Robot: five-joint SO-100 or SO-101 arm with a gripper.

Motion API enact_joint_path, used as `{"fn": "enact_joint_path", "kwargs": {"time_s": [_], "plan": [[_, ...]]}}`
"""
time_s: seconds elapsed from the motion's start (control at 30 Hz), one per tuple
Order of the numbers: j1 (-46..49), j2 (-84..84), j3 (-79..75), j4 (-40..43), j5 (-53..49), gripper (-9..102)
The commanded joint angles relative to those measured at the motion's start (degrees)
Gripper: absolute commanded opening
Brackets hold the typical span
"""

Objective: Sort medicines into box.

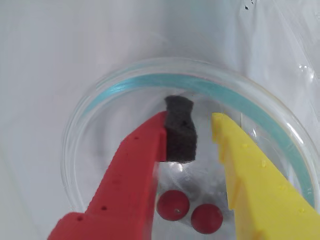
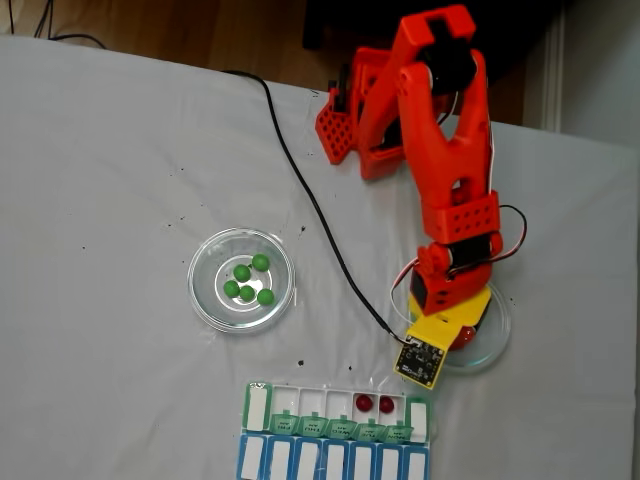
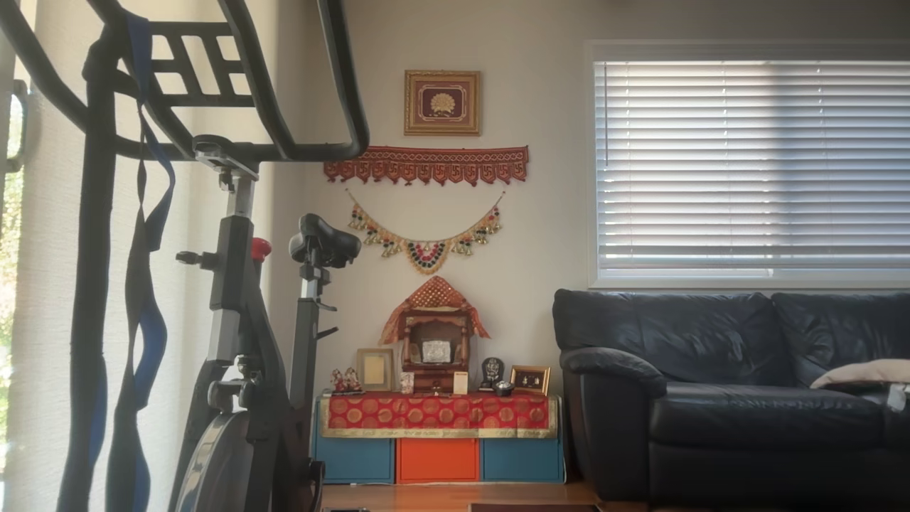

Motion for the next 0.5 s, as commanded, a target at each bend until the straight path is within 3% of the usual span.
{"fn": "enact_joint_path", "kwargs": {"time_s": [0.0,0.17,0.47], "plan": [[0.0,3.52,-5.71,8.44,-0.09,21],[-1.85,6.33,-10.63,20.57,4.83,24],[-4.39,1.05,-19.86,32.43,12.3,25]]}}
